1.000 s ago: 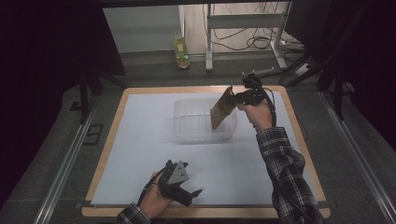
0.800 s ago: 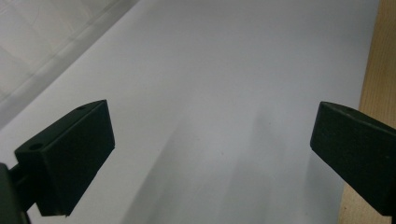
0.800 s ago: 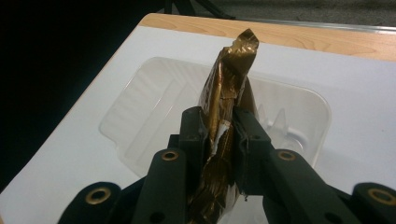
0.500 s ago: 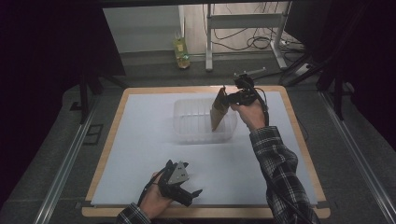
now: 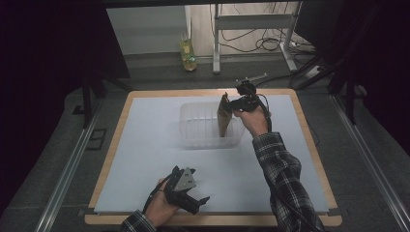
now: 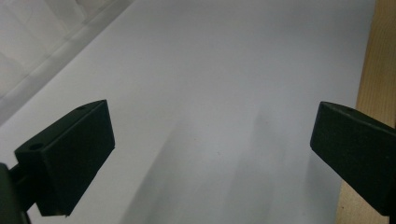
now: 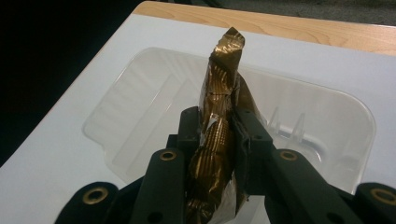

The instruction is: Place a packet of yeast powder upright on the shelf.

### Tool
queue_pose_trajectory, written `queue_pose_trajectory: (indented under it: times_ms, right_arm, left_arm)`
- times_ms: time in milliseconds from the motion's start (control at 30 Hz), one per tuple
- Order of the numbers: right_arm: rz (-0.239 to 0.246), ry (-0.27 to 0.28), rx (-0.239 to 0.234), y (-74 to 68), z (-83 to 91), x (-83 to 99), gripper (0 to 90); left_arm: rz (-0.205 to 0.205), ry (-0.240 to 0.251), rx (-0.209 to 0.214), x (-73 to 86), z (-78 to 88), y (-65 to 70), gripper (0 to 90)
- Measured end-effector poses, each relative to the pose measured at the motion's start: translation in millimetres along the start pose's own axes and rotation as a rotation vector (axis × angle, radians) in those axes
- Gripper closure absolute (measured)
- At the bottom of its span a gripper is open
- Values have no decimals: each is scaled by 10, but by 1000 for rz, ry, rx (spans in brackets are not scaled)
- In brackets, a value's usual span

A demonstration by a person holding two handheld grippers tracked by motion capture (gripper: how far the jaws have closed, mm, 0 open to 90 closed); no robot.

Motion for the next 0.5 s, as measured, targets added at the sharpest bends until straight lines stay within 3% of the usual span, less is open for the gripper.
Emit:
queue_pose_trajectory:
  times_ms: [500]
  right_arm:
    - [-21, 36, 23, 187, -17, 19, 719]
  left_arm:
    - [-6, -9, 1, 3, -14, 12, 0]
Point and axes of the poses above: each handheld gripper's, and its own axes: z roughly backward along the jaws, x roughly out of its underside, y roughly to its right, the point moved 5 cm from there along -z, roughly forward along the jaws, and after that the axes turned 10 degrees about -y, right-handed, at the moved point
